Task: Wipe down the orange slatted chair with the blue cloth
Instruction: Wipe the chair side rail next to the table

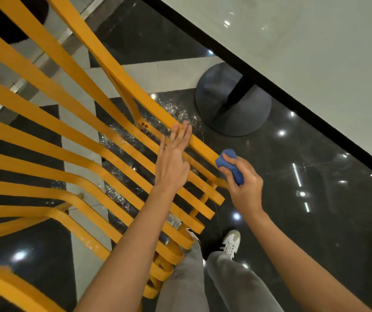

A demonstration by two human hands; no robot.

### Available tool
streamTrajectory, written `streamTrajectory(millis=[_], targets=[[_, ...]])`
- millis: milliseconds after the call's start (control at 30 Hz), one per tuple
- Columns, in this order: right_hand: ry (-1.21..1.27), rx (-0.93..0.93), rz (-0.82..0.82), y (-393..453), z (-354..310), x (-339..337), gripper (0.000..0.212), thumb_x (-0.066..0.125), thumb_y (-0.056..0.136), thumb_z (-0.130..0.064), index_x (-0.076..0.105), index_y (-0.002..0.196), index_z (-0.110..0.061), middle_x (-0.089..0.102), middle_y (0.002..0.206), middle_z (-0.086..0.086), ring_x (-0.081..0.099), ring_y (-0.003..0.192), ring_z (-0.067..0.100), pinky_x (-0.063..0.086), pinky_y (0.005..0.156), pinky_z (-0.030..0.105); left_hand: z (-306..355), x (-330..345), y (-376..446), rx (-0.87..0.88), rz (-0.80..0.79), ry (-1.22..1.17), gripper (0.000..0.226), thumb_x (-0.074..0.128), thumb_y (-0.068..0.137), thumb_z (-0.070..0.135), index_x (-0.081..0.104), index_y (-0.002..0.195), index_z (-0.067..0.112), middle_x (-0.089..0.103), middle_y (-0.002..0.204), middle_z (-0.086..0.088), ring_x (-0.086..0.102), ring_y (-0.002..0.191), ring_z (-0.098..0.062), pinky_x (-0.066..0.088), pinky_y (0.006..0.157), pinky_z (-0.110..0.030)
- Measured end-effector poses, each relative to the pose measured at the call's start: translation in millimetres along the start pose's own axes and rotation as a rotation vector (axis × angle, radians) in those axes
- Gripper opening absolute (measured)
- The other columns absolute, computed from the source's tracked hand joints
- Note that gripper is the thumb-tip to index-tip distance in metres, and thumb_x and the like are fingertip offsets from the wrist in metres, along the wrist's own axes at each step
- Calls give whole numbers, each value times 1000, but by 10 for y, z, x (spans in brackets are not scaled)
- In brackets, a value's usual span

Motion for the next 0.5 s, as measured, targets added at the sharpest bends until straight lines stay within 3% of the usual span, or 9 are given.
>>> streamTrajectory(millis=[67, 133, 167, 367, 500], targets=[[3, 46, 7, 53, 24, -6, 26, 70, 89, -15, 68, 115, -13, 70, 115, 0, 65, 105, 11, 55, 89, 33, 6, -10, -5, -12, 0, -87, 88, 42, 80, -18, 22, 154, 24, 12, 161, 11, -1, 150, -6, 7, 121, -19], [-48, 59, -25, 278, -122, 149, 23, 68, 91, -21, 69, 114, -19, 70, 113, -5, 65, 100, 9, 56, 84, 34, 15, -16, -1, -40, 16, -167, 89, 40, 76, -23, 29, 152, 23, 18, 160, 11, 5, 150, -7, 14, 100, 8], [-80, 53, -44, 401, -216, 264, 23, 67, 92, -25, 69, 115, -22, 70, 113, -6, 65, 99, 9, 56, 83, 34, 21, -21, 3, -51, 27, -192, 90, 40, 75, -24, 31, 152, 22, 21, 160, 11, 7, 150, -8, 17, 91, 12], [-59, 30, -56, 297, -222, 316, 27, 67, 91, -24, 67, 118, -26, 67, 120, -7, 63, 108, 10, 56, 86, 37, -1, -45, 13, -90, 12, -164, 88, 40, 78, -21, 32, 150, 29, 22, 159, 17, 8, 149, -2, 25, 75, 14], [102, 131, 56, -93, 77, -94, 26, 66, 90, -26, 66, 116, -32, 67, 112, -13, 65, 102, 6, 57, 85, 42, 49, -61, -3, -103, -1, -122, 85, 43, 83, -17, 28, 152, 32, 16, 159, 20, 3, 149, 0, 41, 68, -2]])
Point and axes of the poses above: each hand's wrist, its own y-axis towards the middle knuckle, its own x-axis out of the palm, z = x × y, the point moved 7 cm from there along y, towards the middle knuckle
